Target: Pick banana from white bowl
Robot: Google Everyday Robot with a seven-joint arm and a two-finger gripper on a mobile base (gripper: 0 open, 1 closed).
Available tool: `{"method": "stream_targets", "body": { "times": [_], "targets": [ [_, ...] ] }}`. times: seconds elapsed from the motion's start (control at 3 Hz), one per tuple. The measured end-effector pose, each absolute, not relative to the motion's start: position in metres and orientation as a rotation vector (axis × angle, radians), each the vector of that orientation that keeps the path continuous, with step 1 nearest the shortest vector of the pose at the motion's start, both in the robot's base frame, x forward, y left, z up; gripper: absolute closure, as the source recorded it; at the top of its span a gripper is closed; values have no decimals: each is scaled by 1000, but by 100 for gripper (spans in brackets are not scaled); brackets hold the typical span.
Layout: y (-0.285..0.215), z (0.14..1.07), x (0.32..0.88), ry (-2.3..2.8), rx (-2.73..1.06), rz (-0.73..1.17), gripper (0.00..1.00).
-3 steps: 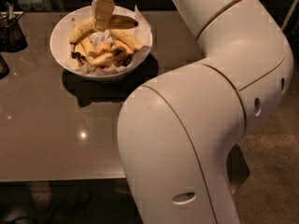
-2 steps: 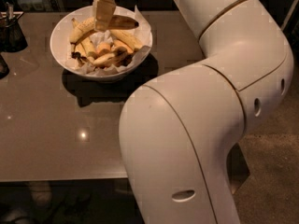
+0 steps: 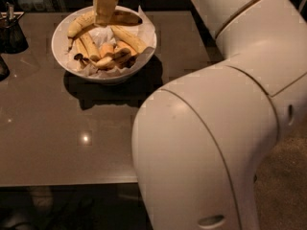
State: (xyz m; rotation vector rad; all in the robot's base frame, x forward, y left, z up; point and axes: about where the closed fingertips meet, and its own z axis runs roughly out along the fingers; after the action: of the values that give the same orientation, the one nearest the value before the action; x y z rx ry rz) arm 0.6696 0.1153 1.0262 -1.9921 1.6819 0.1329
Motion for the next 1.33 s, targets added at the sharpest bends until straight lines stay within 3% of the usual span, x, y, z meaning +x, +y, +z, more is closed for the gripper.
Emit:
{"method": "stream_targets", "body": {
  "times": [1.33],
  "targets": [
    [104, 1043, 601, 1735, -1892, 300, 100]
  ]
}}
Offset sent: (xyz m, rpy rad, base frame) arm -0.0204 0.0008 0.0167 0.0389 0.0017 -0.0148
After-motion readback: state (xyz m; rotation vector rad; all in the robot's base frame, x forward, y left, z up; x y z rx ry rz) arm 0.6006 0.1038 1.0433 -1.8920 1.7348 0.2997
